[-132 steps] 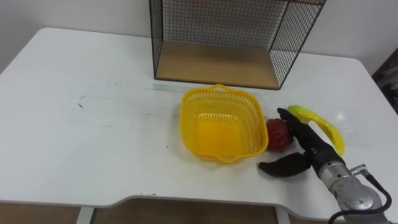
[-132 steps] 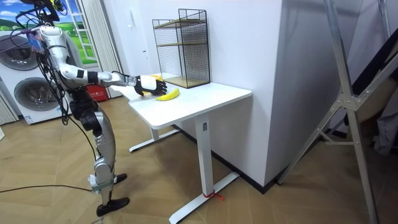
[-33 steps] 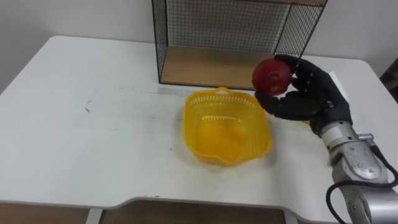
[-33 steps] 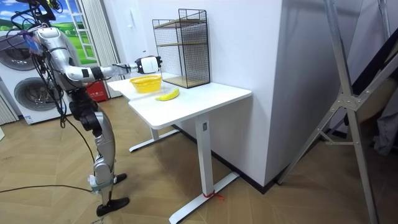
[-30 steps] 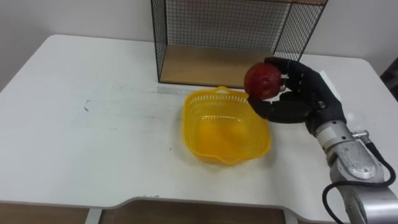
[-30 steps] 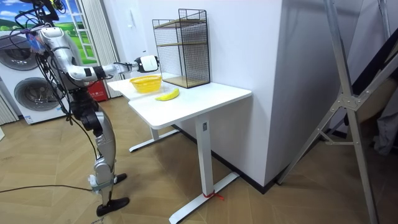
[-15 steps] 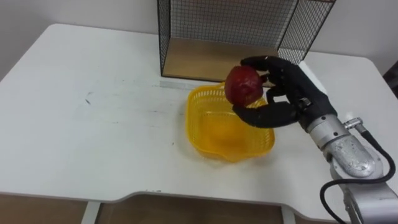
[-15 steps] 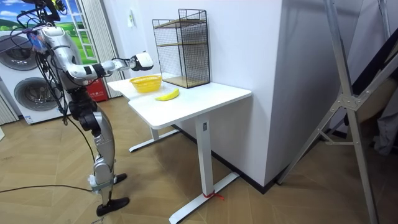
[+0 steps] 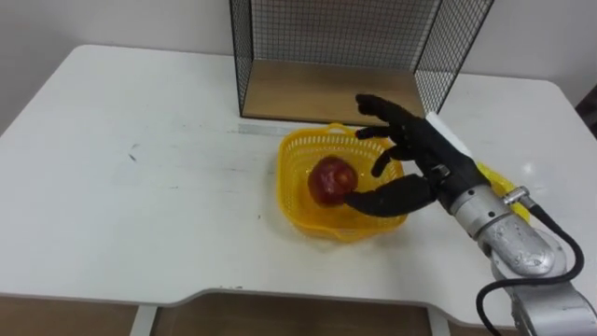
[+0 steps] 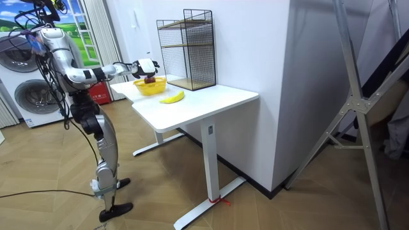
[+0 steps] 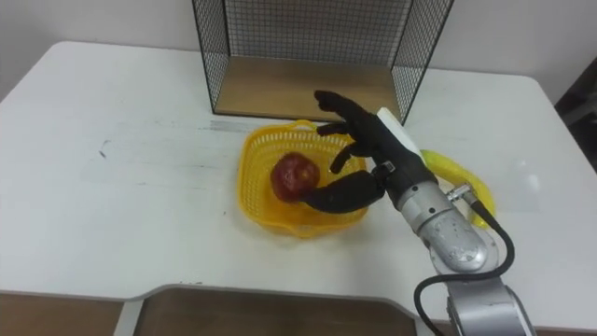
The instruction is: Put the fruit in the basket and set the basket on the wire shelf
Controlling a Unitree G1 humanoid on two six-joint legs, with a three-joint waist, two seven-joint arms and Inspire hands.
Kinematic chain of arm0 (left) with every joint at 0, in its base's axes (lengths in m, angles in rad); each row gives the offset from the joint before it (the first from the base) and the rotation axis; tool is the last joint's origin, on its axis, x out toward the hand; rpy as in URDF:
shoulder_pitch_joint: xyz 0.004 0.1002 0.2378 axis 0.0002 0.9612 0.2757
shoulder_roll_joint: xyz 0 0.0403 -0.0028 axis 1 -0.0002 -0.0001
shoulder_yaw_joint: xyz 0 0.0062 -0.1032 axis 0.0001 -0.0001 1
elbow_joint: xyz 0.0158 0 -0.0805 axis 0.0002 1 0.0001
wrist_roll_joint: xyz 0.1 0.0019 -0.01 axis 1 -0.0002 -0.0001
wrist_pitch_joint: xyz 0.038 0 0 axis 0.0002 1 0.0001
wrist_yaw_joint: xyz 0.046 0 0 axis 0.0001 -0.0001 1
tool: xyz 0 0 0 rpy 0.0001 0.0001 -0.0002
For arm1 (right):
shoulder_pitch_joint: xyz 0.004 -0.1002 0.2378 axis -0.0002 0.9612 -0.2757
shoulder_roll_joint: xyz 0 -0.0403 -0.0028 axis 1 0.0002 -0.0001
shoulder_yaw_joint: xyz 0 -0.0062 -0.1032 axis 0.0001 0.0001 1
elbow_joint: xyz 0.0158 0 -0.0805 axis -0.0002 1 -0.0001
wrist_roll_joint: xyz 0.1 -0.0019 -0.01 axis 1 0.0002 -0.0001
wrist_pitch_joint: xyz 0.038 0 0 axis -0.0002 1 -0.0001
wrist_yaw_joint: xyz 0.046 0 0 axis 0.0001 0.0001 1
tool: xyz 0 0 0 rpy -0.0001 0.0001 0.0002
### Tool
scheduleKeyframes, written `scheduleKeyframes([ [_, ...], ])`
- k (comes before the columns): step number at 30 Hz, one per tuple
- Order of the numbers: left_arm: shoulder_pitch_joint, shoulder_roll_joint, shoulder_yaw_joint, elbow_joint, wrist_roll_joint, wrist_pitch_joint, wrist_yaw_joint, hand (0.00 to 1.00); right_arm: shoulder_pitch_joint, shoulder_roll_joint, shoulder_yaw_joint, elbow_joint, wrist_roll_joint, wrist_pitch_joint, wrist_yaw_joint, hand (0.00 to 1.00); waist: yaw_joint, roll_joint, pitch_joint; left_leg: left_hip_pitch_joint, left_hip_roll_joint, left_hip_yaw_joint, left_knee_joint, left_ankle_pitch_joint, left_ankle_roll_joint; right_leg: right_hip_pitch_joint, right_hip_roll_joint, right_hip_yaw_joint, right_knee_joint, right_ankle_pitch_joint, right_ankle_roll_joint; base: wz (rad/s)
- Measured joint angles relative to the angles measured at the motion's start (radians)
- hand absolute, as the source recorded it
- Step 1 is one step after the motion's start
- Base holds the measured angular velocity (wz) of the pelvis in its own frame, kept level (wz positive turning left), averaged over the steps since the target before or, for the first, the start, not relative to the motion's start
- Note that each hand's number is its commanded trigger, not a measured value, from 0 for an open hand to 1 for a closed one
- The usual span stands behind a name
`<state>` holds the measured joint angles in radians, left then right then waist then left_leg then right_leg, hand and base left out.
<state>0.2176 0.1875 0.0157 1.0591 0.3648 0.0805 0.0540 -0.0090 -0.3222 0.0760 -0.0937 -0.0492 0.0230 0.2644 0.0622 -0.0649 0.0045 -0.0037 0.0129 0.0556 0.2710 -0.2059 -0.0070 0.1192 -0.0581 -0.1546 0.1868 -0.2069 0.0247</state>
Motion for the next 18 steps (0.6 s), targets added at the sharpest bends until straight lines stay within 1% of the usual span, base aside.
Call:
scheduleKeyframes([
  [4,0.000,0.000,0.000,0.000,0.000,0.000,0.000,0.00,0.000,0.000,0.001,0.000,-0.001,0.000,0.000,0.00,0.000,-0.003,-0.0010,0.000,0.000,0.000,0.002,0.000,0.000,0.001,0.000,0.000,0.000,0.000,0.000,0.00],
  [18,0.000,0.000,-0.003,0.000,0.000,0.000,0.000,0.00,0.015,0.000,0.016,0.003,-0.001,0.001,0.001,0.00,-0.001,-0.006,0.0006,-0.001,0.000,0.000,-0.001,0.000,0.000,0.000,0.000,0.000,0.000,0.000,0.000,0.00],
])
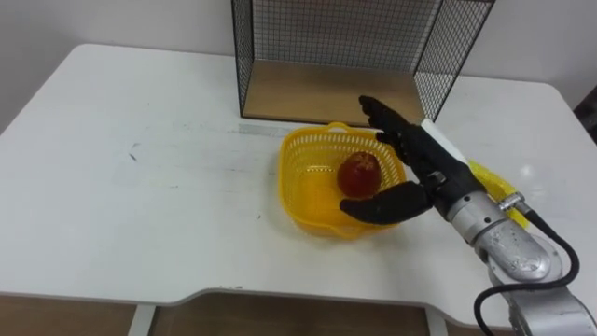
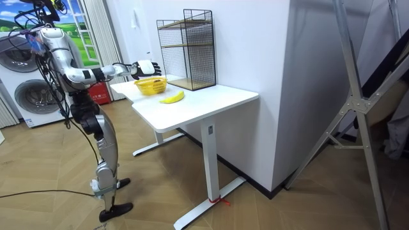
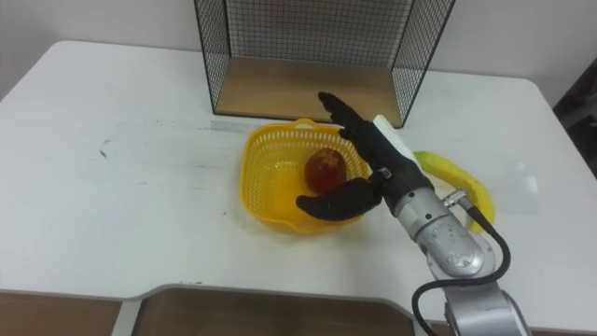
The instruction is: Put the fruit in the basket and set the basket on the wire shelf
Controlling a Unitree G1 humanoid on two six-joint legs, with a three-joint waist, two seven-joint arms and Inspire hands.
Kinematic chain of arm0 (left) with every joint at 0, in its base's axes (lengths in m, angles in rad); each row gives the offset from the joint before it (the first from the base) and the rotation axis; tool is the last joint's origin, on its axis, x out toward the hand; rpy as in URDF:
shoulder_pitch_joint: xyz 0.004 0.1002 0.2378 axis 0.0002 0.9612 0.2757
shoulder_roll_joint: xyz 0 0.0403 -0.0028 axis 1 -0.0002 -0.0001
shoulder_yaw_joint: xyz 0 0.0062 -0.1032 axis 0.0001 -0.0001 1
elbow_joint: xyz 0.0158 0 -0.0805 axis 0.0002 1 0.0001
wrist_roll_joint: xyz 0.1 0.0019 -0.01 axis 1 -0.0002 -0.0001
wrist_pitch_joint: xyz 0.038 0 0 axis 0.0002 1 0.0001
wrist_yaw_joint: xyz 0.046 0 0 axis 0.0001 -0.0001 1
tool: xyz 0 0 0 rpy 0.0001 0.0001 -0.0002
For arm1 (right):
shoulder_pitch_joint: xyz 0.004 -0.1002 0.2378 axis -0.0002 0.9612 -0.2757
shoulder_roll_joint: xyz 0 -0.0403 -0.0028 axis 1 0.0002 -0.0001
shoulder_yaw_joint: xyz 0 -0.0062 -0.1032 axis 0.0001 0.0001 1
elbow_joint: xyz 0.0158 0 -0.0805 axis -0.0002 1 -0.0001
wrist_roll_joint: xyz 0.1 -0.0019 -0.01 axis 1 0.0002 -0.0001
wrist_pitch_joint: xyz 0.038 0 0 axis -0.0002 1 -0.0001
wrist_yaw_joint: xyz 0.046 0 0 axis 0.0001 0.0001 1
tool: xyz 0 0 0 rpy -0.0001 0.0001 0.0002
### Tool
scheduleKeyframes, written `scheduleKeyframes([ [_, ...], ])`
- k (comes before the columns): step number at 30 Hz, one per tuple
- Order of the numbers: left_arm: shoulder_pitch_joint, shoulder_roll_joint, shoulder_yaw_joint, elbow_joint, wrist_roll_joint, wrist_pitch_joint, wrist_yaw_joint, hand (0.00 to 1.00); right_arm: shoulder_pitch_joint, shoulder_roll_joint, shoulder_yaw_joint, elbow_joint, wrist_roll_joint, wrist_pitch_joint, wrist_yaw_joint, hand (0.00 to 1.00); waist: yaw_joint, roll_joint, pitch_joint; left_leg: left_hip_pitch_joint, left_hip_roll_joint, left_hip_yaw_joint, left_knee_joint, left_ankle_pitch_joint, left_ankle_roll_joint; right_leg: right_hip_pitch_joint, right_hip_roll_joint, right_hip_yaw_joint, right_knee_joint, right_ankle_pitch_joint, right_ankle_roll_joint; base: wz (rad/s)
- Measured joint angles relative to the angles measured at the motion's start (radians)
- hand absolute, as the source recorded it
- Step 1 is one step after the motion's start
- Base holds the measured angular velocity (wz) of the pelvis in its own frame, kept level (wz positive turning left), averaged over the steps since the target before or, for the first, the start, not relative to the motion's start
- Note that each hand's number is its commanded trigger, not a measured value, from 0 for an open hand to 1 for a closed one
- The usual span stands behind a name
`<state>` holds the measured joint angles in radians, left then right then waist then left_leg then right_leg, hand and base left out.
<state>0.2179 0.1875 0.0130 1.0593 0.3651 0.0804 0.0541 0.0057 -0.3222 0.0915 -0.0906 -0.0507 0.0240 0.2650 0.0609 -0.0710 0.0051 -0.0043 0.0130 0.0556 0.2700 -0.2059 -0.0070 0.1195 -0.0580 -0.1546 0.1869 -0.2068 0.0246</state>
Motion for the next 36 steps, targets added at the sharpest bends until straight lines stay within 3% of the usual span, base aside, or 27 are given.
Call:
scheduleKeyframes([
  [9,0.002,0.001,0.006,0.001,-0.001,-0.002,0.000,0.00,-0.002,-0.001,-0.041,0.007,0.012,0.000,-0.025,0.00,0.000,-0.012,0.0052,0.000,0.000,-0.001,-0.001,0.000,0.000,-0.002,0.000,0.000,0.000,0.000,0.000,0.00],
  [15,0.009,0.007,0.025,0.000,0.000,-0.007,0.000,0.00,-0.003,-0.004,-0.104,0.007,0.011,-0.001,-0.077,0.00,-0.004,-0.029,0.0007,-0.001,0.000,-0.004,0.000,0.000,0.000,-0.001,0.000,-0.006,-0.001,0.000,0.000,0.02],
  [23,0.015,0.010,0.025,0.001,0.000,-0.018,-0.003,0.00,-0.014,-0.027,-0.227,0.056,0.071,-0.028,-0.207,0.00,-0.011,-0.025,0.0062,0.014,-0.001,-0.009,-0.006,0.000,0.000,0.010,0.000,-0.010,-0.002,0.000,0.000,0.00],
  [26,0.030,0.012,0.041,-0.001,0.001,-0.017,-0.004,0.00,-0.029,-0.034,-0.265,0.081,0.091,-0.028,-0.269,0.00,-0.025,-0.029,0.0043,0.018,-0.001,-0.008,-0.013,0.003,0.000,0.010,0.000,-0.009,-0.002,0.000,0.000,0.00],
  [36,0.048,0.016,0.065,-0.006,0.000,-0.007,-0.007,0.00,-0.064,-0.045,-0.311,0.240,0.081,-0.024,-0.388,0.00,-0.042,-0.033,0.0045,0.018,-0.002,-0.009,-0.001,0.003,0.001,0.021,-0.001,-0.014,-0.002,0.000,0.000,0.01],
])
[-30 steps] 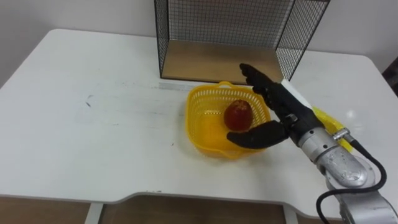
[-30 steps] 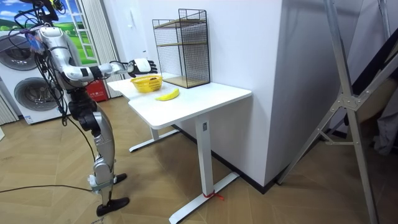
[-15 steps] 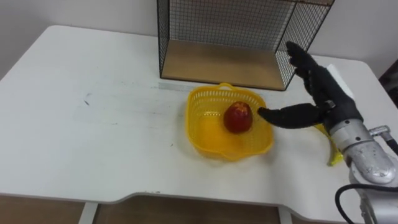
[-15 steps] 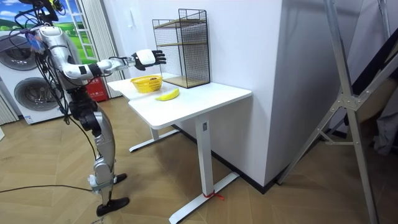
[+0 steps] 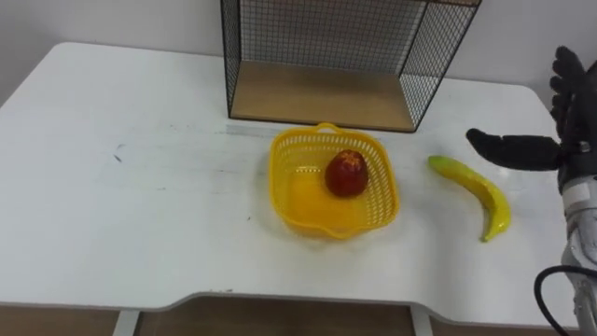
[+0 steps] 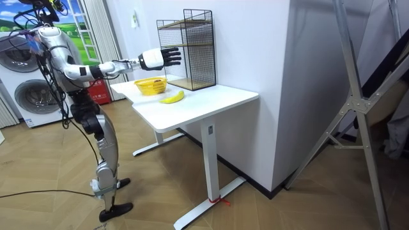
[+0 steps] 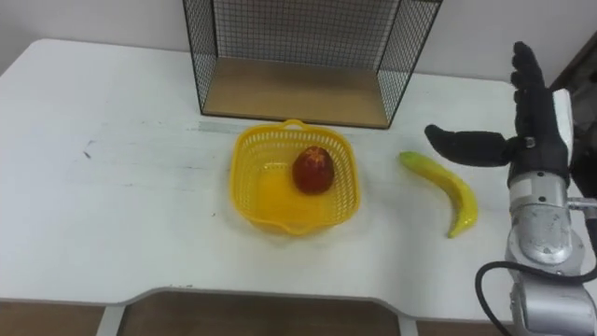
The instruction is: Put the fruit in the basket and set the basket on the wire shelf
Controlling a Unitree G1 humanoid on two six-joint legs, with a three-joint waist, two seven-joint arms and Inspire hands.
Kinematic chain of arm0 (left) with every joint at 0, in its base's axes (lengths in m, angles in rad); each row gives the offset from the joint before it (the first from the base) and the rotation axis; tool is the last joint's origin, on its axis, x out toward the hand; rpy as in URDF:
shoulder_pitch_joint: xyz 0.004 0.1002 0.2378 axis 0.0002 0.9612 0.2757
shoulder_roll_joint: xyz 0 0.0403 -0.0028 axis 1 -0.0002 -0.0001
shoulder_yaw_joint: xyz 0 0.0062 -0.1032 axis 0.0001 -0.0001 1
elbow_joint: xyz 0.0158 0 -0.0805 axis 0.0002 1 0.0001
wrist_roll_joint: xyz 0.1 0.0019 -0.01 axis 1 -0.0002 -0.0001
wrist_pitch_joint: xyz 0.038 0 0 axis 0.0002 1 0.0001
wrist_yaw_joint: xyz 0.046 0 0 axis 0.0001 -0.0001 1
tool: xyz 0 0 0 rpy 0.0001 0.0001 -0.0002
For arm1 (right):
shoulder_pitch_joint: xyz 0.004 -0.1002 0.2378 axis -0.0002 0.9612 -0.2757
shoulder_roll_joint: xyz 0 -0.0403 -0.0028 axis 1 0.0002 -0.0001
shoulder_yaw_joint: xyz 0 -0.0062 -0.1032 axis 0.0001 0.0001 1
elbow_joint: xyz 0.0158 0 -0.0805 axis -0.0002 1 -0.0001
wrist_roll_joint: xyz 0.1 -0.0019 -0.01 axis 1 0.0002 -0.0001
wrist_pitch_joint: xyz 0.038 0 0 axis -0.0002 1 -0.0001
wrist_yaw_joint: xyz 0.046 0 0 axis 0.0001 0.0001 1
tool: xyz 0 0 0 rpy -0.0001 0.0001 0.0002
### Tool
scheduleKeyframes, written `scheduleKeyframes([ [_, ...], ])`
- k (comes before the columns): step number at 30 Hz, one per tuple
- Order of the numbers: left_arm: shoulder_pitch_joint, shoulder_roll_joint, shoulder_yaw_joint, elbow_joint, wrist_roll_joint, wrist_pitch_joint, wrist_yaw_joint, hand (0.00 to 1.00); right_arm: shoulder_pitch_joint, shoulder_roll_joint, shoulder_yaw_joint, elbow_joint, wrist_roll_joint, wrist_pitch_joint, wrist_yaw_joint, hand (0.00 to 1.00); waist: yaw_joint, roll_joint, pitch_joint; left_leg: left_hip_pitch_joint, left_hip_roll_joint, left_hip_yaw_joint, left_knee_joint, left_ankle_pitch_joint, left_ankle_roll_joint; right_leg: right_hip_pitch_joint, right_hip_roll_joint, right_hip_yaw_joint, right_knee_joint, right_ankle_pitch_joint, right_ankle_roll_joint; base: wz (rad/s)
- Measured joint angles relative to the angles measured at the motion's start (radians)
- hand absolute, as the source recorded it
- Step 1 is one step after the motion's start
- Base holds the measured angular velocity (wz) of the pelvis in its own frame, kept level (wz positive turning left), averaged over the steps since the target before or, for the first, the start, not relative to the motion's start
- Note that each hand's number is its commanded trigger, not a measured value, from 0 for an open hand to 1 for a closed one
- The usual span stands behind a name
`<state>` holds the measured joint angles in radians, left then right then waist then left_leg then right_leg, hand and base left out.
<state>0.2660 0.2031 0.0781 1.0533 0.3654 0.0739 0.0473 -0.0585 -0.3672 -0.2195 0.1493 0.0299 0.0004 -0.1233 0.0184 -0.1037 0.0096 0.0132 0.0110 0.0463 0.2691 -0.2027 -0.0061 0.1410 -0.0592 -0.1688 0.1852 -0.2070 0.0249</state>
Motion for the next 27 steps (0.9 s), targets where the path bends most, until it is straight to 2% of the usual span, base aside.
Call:
scheduleKeyframes([
  [3,0.001,0.000,0.007,-0.002,0.000,0.008,0.000,0.00,-0.001,-0.005,0.000,0.036,0.002,0.004,-0.001,0.00,-0.001,0.006,-0.0007,0.000,0.000,-0.003,-0.001,0.000,0.000,0.001,0.000,-0.004,0.000,0.000,0.000,0.01],
  [7,0.006,0.002,0.032,-0.002,0.000,0.015,0.000,0.00,-0.002,-0.046,0.000,0.101,0.001,0.016,-0.007,0.00,0.001,0.003,-0.0033,0.000,-0.002,-0.011,-0.003,0.000,0.000,0.001,-0.001,-0.017,-0.002,0.000,0.000,0.07],
  [10,0.010,0.005,0.037,-0.004,0.000,0.034,-0.001,0.00,-0.005,-0.071,0.001,0.142,-0.001,0.025,-0.006,0.00,0.004,-0.012,-0.0039,-0.002,-0.003,-0.015,-0.002,0.001,0.000,0.003,-0.001,-0.022,-0.007,-0.001,0.000,0.03],
  [13,0.022,0.006,0.037,-0.021,0.000,0.047,-0.001,0.00,-0.045,-0.072,0.002,0.223,0.003,0.045,0.008,0.00,0.005,-0.032,-0.0037,-0.003,-0.005,-0.016,0.003,0.001,0.000,0.007,-0.002,-0.025,-0.013,-0.001,0.000,0.01],
  [16,0.031,0.006,0.039,-0.032,0.001,0.051,-0.001,0.00,-0.085,-0.083,0.002,0.293,0.009,0.061,0.051,0.00,0.008,-0.043,-0.0088,-0.011,-0.005,-0.017,0.005,0.001,0.000,0.006,-0.002,-0.025,-0.013,-0.001,0.000,0.01],
  [22,0.031,0.007,0.039,-0.043,0.003,0.052,-0.001,0.00,-0.121,-0.098,0.002,0.341,0.008,0.066,0.126,0.00,0.010,-0.026,-0.0038,-0.008,-0.006,-0.026,0.003,0.001,0.000,0.011,-0.002,-0.032,-0.013,-0.001,0.000,0.03],
  [27,0.035,0.007,0.037,-0.043,0.022,0.068,-0.001,0.00,-0.126,-0.110,0.006,0.366,-0.001,0.067,0.178,0.00,0.012,-0.014,-0.0081,-0.007,-0.007,-0.032,0.001,0.001,0.000,0.005,-0.002,-0.036,-0.014,-0.001,0.000,0.02],
])
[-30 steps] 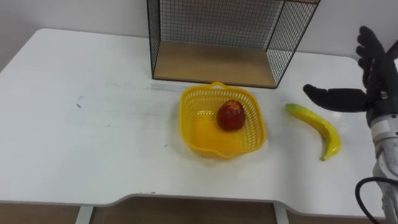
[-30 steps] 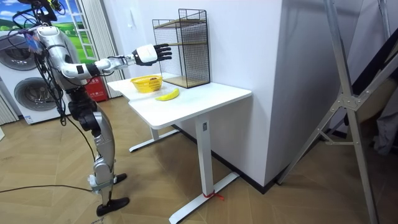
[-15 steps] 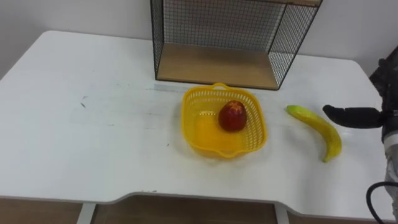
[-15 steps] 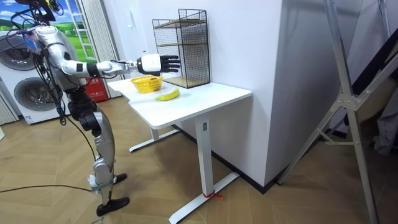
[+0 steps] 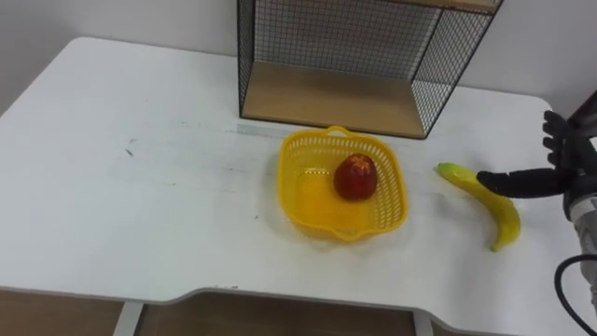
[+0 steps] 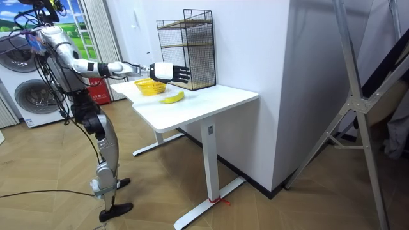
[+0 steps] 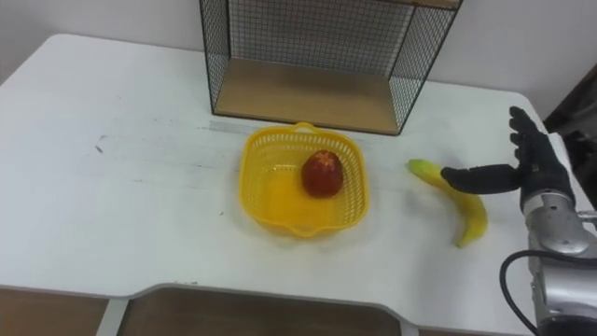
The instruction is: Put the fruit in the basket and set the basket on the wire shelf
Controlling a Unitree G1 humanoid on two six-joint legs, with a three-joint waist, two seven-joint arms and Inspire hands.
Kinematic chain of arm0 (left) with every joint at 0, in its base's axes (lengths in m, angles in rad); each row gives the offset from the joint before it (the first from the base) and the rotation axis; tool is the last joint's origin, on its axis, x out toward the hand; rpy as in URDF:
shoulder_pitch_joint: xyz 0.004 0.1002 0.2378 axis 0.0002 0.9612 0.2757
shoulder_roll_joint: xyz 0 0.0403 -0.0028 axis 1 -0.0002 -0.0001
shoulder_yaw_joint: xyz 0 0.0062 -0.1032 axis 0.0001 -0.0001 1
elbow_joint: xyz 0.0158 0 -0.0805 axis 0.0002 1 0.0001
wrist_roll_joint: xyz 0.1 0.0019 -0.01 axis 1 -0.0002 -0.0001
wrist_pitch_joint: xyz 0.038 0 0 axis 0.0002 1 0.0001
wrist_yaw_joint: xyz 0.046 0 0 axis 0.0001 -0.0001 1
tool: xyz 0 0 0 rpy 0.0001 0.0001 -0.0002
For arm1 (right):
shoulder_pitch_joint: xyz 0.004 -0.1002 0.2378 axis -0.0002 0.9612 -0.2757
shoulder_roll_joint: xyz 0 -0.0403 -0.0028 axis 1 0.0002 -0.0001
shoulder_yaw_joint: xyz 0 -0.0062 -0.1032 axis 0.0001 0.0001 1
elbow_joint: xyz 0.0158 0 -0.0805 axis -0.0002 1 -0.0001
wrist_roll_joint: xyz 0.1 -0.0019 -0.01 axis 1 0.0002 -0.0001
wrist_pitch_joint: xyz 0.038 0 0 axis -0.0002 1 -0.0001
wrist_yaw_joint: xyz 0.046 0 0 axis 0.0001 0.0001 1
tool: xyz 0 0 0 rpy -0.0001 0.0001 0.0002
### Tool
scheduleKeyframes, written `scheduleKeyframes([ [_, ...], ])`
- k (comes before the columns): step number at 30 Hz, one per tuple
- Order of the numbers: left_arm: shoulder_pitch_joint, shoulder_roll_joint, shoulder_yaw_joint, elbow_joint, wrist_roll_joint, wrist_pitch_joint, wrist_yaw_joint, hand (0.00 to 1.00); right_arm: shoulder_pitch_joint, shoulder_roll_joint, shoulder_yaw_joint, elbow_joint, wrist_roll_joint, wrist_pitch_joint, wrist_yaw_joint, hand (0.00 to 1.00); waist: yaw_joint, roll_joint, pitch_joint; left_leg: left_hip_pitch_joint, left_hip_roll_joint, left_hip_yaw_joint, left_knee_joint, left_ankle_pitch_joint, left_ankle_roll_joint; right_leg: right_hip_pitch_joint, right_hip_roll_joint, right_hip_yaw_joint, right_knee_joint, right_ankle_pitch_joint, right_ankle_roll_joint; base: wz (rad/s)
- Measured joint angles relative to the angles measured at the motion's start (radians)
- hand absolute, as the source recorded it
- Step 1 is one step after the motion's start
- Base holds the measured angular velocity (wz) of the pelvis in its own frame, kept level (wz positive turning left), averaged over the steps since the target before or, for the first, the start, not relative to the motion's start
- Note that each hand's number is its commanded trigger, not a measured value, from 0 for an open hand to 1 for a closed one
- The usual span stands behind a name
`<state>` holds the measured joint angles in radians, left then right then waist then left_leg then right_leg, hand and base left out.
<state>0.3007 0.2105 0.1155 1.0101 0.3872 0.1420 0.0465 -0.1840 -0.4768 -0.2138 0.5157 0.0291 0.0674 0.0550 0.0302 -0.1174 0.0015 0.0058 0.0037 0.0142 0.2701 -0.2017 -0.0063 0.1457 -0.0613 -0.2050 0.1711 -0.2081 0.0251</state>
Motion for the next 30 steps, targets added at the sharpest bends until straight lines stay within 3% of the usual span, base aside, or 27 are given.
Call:
scheduleKeyframes([
  [4,0.003,0.002,0.000,0.000,-0.001,0.005,0.000,0.00,-0.010,0.000,0.026,0.034,-0.018,0.023,0.043,0.00,0.002,-0.001,0.0001,0.004,0.000,0.000,-0.001,0.000,0.000,0.003,0.000,-0.001,0.000,0.000,0.000,0.00],
  [19,-0.003,0.003,-0.001,0.000,-0.002,0.006,0.000,0.00,-0.012,-0.006,0.084,0.162,-0.077,0.036,0.138,0.00,0.008,0.001,0.0029,0.008,0.000,0.000,-0.003,0.000,0.000,0.011,0.000,0.000,-0.001,0.000,0.000,0.00],
  [30,-0.022,0.007,-0.022,0.026,-0.003,-0.001,0.000,0.00,-0.071,-0.007,0.115,0.325,-0.105,-0.009,0.144,0.00,0.019,-0.008,0.0006,0.010,-0.001,-0.003,0.003,0.000,0.000,0.017,0.000,-0.002,0.000,0.001,0.000,0.00],
])
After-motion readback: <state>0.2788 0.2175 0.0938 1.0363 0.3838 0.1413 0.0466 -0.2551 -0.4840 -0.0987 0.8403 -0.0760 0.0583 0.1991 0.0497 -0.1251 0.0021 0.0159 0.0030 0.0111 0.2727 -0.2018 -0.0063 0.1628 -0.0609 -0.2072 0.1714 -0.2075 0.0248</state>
